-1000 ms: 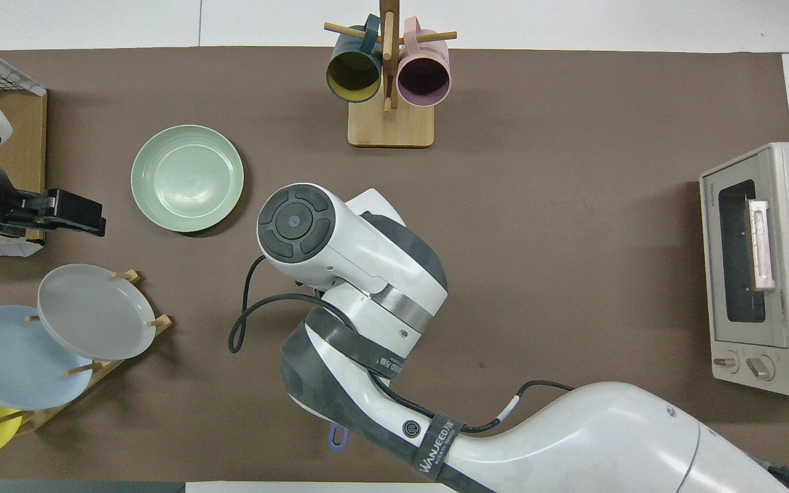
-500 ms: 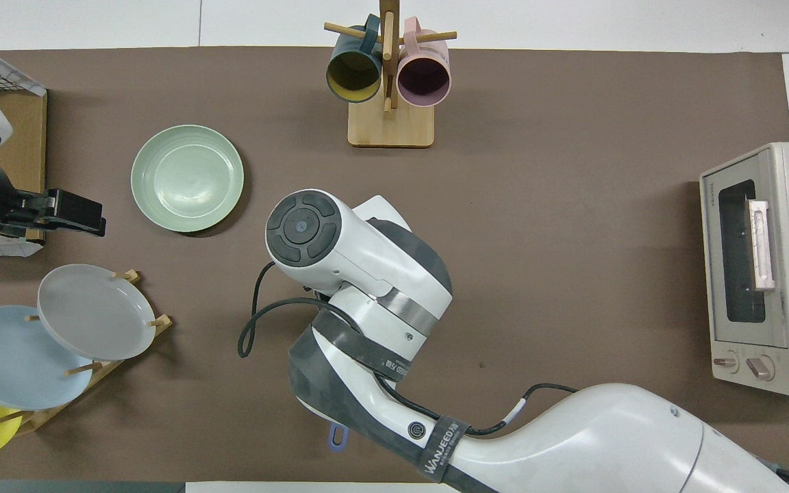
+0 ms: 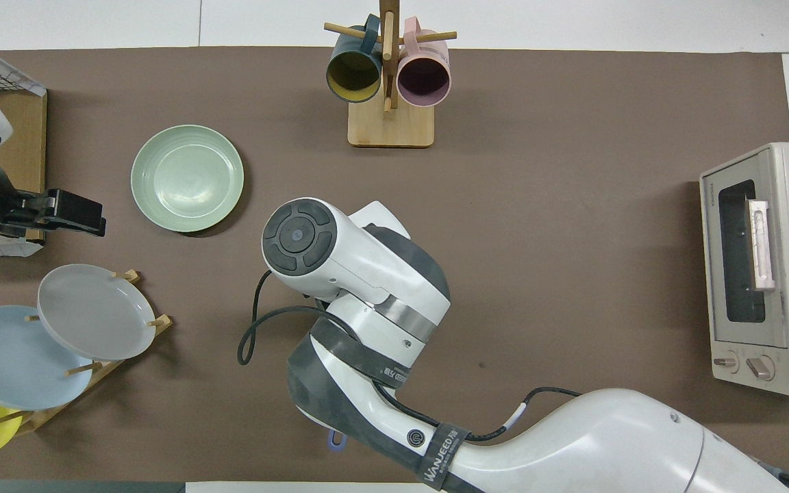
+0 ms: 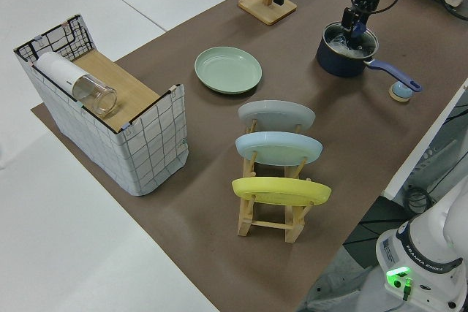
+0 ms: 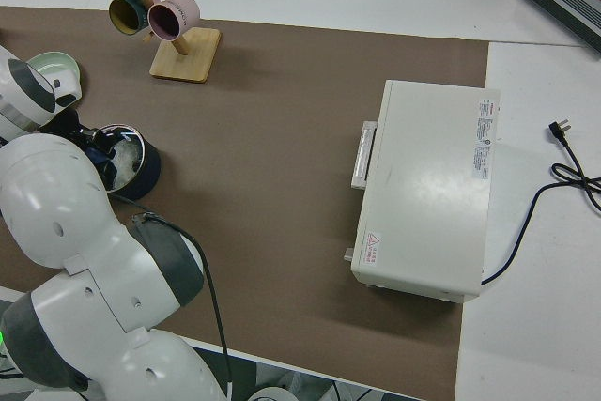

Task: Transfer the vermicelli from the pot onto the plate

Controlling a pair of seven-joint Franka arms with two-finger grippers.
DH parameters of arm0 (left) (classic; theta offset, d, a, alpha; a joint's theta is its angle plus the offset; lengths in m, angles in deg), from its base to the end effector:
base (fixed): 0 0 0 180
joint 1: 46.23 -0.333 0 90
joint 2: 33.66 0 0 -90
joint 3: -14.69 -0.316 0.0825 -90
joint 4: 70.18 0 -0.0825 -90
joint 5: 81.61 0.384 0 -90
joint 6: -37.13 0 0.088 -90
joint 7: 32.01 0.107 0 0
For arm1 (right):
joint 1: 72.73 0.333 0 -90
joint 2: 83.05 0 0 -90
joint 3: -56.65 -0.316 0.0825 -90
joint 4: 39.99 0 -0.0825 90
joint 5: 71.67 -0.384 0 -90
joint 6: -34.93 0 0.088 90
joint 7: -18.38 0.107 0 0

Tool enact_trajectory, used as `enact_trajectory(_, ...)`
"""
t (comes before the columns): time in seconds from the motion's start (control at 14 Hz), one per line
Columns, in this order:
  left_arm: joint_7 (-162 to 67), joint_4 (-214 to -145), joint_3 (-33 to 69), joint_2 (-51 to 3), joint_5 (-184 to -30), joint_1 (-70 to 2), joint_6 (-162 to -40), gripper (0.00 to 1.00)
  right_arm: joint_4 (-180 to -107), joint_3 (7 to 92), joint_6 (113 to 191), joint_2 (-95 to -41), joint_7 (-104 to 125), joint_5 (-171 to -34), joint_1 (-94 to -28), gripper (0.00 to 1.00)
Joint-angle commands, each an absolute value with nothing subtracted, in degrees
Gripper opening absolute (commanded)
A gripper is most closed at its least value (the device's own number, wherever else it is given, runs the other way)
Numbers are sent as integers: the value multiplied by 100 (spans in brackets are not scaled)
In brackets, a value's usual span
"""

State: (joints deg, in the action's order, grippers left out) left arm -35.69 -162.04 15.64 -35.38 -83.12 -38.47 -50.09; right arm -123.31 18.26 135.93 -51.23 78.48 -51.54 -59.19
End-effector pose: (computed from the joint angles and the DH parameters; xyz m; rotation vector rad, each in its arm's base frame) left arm 0.5329 -0.0847 0.6216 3.1172 -0.1378 -0.0834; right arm 0.4984 0.4596 0.4042 3.0310 -0.1613 -0.1038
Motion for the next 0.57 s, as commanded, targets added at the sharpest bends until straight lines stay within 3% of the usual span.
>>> enact_trajectory(0.0, -3535, -16185, 1618, -3595, -8232, -3928, -4926, 100, -12516, 1692, 13776, -5202, 7806, -5057, -6043, 61)
enact_trajectory(0.29, -3535, -16185, 1618, -3595, -8232, -3928, -4944, 100, -12490, 1692, 13864, -5202, 7780, -5058, -6051, 35)
enact_trajectory(0.5, -3552, -16185, 1618, -3595, -8232, -3928, -4944, 100, -12376, 1596, 13820, -5228, 7736, -5066, -6173, 34)
